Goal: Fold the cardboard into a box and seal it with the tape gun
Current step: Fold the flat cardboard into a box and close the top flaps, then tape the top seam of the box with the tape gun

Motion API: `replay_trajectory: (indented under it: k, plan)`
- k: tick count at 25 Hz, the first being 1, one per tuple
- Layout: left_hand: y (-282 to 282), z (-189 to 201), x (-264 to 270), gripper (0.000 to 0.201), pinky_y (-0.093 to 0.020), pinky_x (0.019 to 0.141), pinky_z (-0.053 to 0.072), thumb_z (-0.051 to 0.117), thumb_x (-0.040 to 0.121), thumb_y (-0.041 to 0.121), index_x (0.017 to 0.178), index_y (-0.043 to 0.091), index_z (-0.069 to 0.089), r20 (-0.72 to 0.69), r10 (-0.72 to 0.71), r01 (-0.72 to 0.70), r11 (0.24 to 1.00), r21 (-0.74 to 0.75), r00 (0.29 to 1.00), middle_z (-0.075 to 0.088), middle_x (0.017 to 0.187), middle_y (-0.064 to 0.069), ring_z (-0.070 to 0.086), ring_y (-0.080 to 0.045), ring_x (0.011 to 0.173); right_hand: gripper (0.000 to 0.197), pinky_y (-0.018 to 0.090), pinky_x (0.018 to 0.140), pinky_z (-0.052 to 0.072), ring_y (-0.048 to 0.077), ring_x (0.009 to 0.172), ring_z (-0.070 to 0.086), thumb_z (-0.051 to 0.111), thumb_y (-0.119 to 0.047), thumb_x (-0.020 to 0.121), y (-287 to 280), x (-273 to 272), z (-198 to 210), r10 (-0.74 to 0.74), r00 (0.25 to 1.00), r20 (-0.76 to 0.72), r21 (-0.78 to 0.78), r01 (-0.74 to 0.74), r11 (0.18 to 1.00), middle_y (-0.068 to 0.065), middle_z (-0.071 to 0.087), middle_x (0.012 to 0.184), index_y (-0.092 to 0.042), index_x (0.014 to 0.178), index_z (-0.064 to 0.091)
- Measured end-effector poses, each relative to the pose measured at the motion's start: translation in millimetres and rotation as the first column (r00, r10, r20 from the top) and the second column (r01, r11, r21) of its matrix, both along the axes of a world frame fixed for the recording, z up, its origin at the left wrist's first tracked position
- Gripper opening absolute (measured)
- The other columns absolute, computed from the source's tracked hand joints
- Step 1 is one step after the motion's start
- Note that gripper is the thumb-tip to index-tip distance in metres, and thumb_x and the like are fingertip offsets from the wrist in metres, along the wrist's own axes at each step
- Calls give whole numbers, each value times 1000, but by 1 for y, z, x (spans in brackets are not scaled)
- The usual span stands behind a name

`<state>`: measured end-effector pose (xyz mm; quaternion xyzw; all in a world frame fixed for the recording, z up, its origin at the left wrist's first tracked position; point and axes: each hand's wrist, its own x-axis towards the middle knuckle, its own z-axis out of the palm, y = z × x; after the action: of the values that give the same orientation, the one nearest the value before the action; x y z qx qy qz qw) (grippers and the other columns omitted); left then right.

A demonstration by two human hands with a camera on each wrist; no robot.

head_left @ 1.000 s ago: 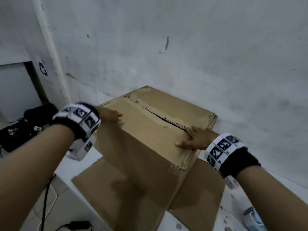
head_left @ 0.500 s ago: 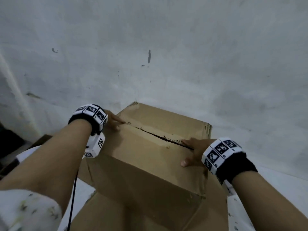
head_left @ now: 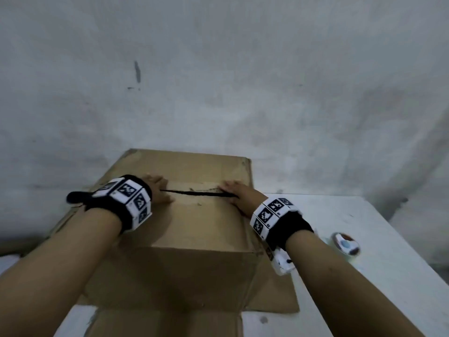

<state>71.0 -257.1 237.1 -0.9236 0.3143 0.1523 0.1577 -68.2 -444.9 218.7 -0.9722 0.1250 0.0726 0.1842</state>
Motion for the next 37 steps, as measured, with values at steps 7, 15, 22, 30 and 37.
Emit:
replay_trajectory:
  k: [7, 15, 22, 30, 37]
  plan:
    - [-67, 62, -94, 64, -28, 114, 10, 32, 95, 45, 148, 15, 12, -276, -159, 72, 951, -300, 948, 10, 157, -5, 13, -20, 145, 31, 16, 91, 37, 20, 119, 56, 46, -5, 96, -66, -85, -8, -279, 835, 474, 293, 150, 944, 7, 64, 127, -15, 115, 68]
    - [-216, 35, -219, 66, -28, 114, 15, 34, 95, 46, 148, 15, 10, -226, -343, 202, 854, -479, 912, 11, 157, -5, 16, -19, 144, 25, 33, 94, 45, 27, 113, 55, 50, -21, 92, -205, -192, -107, -573, 814, 94, 72, 569, 820, 12, 58, 125, -20, 114, 63]
    - [-271, -138, -270, 55, -25, 113, 20, 34, 99, 30, 147, 11, 16, -528, -150, -55, 934, -352, 836, 17, 155, -9, 22, -20, 142, 88, 38, 108, 37, 31, 131, 42, 65, -53, 78, -228, -260, -207, -643, 709, -291, 59, 684, 727, 15, 40, 142, -9, 143, 26]
    - [-270, -203, -298, 56, -26, 106, 31, 42, 96, 23, 145, 11, 18, -813, 93, -628, 687, -366, 575, 29, 151, -10, 34, -23, 136, 43, 32, 71, 51, 25, 65, 58, 62, -14, 79, -239, -262, -222, -756, 589, -284, 546, 748, 378, 12, 61, 88, -4, 119, 50]
    - [-294, -134, -292, 48, -36, 102, 35, 38, 96, 31, 142, 14, 31, -817, -113, -786, 226, -575, 565, 46, 140, -10, 51, -21, 117, 30, 11, 34, 36, 16, 51, 50, 67, -31, 84, -240, -250, -160, -715, 699, -7, 716, 503, 484, 10, 57, 79, -10, 95, 48]
